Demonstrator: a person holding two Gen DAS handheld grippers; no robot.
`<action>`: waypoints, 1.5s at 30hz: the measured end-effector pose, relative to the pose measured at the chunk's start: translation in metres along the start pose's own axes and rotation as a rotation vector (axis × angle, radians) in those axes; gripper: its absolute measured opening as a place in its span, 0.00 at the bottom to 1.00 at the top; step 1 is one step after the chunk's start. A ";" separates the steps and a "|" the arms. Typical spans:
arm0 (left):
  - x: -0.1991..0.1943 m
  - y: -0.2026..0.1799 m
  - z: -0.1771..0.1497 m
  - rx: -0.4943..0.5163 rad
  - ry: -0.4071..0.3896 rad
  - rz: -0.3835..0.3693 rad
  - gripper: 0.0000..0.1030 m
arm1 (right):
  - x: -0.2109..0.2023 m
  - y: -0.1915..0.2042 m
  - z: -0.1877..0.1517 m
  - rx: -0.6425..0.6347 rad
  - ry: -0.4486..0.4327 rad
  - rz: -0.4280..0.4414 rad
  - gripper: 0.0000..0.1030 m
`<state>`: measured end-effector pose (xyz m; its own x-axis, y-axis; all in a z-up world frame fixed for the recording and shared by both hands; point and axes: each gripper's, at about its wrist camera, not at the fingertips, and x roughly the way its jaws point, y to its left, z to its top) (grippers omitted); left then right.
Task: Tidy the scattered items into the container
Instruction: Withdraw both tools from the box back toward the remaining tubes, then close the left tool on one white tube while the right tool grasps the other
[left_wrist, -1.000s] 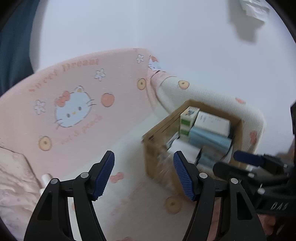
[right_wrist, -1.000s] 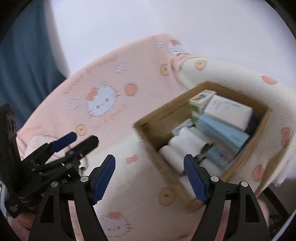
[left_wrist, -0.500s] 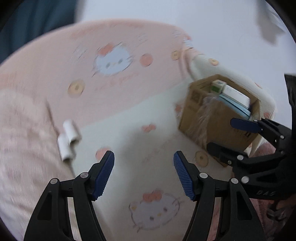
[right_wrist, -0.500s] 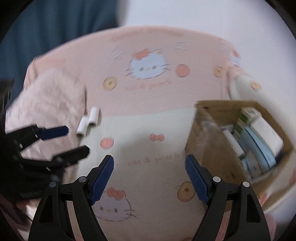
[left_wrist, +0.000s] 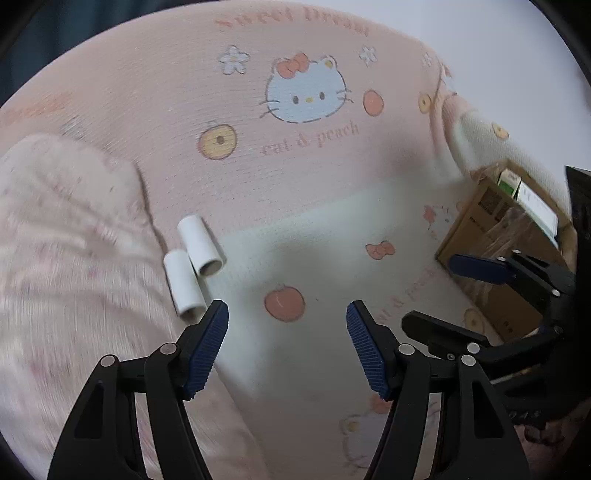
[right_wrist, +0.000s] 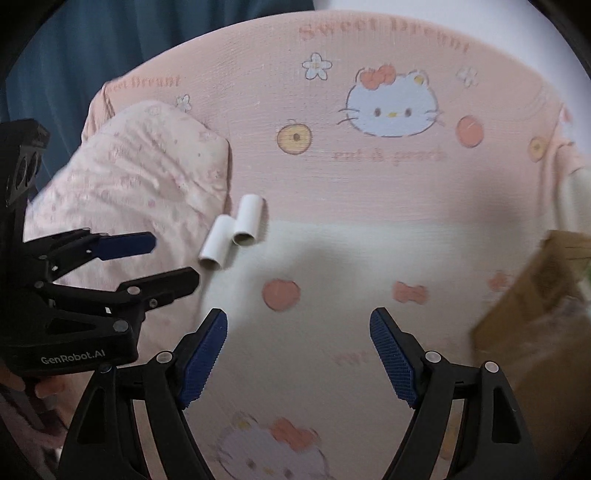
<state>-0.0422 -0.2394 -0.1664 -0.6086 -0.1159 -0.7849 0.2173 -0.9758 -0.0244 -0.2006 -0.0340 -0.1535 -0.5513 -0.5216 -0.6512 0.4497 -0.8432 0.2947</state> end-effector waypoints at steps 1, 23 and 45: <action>0.003 0.003 0.008 0.025 0.013 0.002 0.68 | 0.006 -0.002 0.004 0.018 0.004 0.015 0.76; 0.126 0.124 0.019 -0.199 0.161 -0.110 0.68 | 0.144 0.001 0.049 0.049 0.149 0.046 0.76; 0.172 0.153 -0.011 -0.353 0.106 -0.031 0.49 | 0.256 0.003 0.094 0.261 0.237 0.287 0.57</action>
<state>-0.1053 -0.4064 -0.3113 -0.5405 -0.0496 -0.8399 0.4615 -0.8521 -0.2466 -0.4064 -0.1829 -0.2538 -0.2402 -0.7202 -0.6508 0.3514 -0.6895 0.6333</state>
